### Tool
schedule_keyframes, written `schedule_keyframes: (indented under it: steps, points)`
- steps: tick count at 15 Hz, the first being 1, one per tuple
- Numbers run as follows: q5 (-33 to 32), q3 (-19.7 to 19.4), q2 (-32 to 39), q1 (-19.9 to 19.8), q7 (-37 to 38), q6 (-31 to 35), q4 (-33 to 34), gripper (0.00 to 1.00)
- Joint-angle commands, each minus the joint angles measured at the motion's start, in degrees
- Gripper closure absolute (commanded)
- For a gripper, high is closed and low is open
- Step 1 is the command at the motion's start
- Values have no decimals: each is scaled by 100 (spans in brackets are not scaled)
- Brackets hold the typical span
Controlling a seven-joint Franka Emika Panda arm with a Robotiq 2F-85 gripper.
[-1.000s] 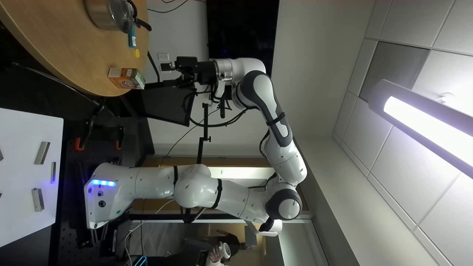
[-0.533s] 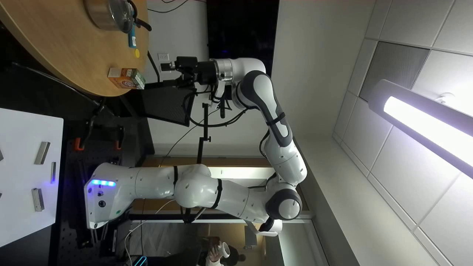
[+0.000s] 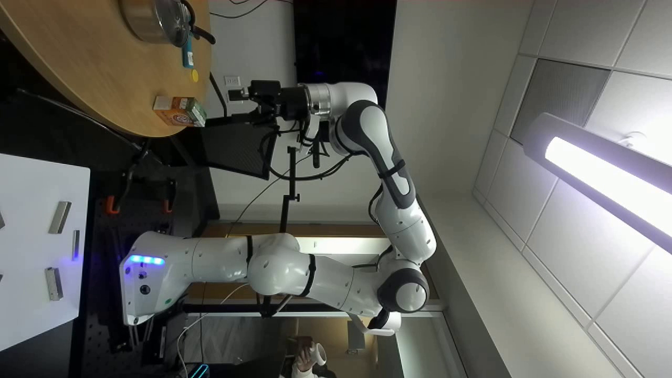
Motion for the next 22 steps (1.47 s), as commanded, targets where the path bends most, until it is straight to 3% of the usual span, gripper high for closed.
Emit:
schedule_keyframes:
  steps: [1,8,11,18,22]
  points:
    - [24,70,-1,-77,-22,-19,8,0]
    - [24,70,-1,-77,-22,-19,8,0]
    - [-112,-67,318,-234,-78,-164,402,0]
    - [-771,-613,1777,-767,-941,-1149,2434,0]
    - [-1229,-725,2705,-938,-1922,-2167,3829,0]
